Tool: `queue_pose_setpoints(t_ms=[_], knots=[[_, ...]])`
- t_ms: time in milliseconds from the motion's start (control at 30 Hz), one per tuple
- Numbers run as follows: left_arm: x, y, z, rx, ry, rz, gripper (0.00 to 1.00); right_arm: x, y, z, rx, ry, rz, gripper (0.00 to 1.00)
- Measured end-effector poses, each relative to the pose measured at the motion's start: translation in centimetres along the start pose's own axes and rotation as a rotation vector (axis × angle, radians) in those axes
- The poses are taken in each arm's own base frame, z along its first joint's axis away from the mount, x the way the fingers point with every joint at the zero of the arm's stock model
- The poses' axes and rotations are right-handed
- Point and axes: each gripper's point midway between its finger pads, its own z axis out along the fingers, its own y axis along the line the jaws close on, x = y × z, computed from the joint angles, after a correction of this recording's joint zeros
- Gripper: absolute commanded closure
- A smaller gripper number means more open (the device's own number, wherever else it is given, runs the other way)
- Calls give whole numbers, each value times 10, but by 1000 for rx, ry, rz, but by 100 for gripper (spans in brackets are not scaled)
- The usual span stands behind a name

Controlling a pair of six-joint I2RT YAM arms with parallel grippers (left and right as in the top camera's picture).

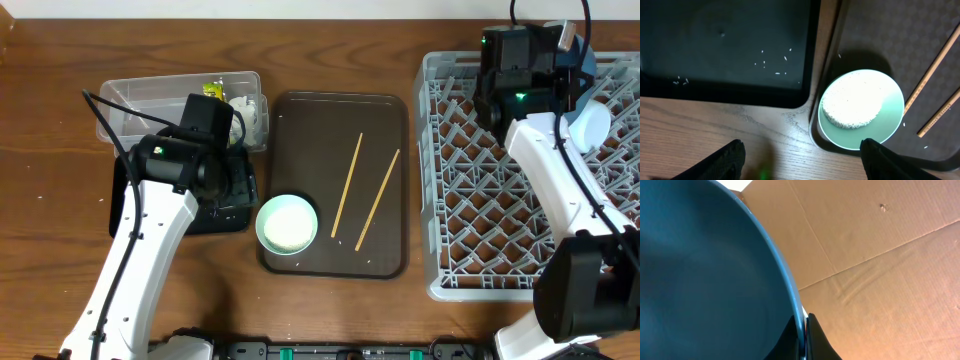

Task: Sort waste into correct bins and load items into the dishwasher rack
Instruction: 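Lower the blue plate into the rack and open the right gripper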

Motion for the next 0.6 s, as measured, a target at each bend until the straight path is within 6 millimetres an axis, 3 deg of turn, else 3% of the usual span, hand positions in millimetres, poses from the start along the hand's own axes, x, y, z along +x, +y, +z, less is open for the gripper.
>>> queue_pose_setpoints(t_ms=[400,600], knots=[[0,0,0,0,0,0,23,-29,14,-6,-77,-91,-122,99],[0,0,0,0,0,0,23,-37,22,-7,-98,-133,-272,99]])
